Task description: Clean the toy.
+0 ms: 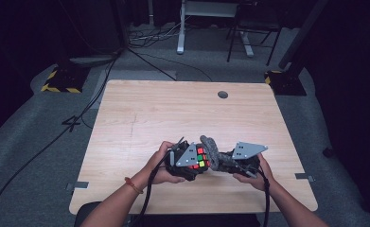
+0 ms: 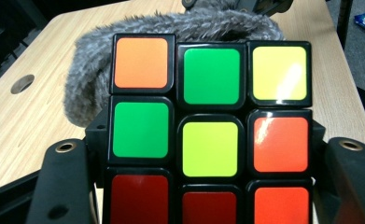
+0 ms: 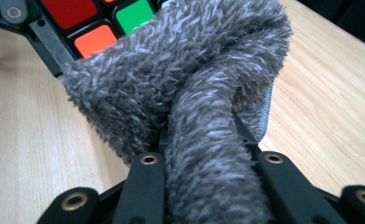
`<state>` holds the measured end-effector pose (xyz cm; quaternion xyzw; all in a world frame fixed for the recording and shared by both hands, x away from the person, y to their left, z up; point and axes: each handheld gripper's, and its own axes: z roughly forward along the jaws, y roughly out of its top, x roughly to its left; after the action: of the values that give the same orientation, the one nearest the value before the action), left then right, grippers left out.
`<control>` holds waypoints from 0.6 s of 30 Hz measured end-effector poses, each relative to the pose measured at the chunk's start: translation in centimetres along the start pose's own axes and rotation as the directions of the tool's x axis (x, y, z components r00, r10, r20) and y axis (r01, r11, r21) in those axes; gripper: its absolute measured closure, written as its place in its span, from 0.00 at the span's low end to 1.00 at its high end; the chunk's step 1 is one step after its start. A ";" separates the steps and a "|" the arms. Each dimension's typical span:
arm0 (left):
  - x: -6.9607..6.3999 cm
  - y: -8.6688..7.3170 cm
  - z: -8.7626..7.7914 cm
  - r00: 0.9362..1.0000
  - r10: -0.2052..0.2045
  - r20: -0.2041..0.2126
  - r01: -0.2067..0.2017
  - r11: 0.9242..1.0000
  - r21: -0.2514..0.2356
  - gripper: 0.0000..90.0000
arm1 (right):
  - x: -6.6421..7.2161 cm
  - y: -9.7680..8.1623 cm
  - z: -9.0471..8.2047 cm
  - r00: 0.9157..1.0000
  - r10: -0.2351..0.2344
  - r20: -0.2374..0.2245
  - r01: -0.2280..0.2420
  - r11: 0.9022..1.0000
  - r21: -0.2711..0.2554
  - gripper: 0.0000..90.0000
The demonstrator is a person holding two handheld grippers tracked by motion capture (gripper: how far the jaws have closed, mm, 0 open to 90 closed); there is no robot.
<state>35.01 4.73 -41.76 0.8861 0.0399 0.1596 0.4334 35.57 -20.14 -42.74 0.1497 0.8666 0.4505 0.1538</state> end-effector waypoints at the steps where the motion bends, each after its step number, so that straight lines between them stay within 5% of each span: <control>1: 0.0 0.0 0.0 1.000 0.001 0.007 -0.001 1.000 0.001 0.37 | 0.1 0.1 -0.1 1.000 -0.002 -0.005 0.002 1.000 -0.021 0.82; 12: 0.0 0.2 -0.4 1.000 0.003 0.006 -0.003 1.000 -0.023 0.37 | 0.6 0.7 -1.0 1.000 0.007 -0.015 -0.008 0.997 -0.081 0.82; 18: -0.6 0.4 0.4 0.999 0.035 -0.022 -0.034 0.999 0.036 0.36 | 1.0 1.0 -1.5 1.000 -0.027 0.004 0.028 0.996 -0.084 0.82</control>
<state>34.57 4.09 -41.78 0.8923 0.0322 0.1761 0.4144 34.23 -20.26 -41.23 0.1318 0.8487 0.4840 0.1675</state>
